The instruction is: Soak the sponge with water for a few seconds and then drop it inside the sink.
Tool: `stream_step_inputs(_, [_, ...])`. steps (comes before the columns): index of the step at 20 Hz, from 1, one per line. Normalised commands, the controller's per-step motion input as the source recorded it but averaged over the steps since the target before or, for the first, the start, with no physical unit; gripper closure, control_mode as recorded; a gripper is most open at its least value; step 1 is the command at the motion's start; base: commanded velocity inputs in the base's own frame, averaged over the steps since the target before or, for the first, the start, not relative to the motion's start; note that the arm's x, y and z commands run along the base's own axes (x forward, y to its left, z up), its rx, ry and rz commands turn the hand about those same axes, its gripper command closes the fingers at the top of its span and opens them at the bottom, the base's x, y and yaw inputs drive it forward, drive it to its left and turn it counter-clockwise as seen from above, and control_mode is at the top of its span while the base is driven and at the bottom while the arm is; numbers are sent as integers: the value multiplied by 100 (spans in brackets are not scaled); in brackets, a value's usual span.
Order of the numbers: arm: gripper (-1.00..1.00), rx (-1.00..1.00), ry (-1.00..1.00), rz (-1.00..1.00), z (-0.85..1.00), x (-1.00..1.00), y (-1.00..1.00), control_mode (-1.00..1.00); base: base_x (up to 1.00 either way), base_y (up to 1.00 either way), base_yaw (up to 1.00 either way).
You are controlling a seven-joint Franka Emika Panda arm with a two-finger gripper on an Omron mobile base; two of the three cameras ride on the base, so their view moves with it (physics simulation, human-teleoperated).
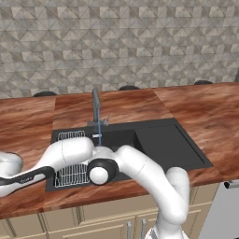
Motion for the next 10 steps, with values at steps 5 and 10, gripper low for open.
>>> stream_step_inputs(5, [-100,-2,13,0,-76,0,0,-100,0,0,0])
stream_step_inputs(10, [-100,-9,10,0,-80,-7,-3,-100,0,0,0])
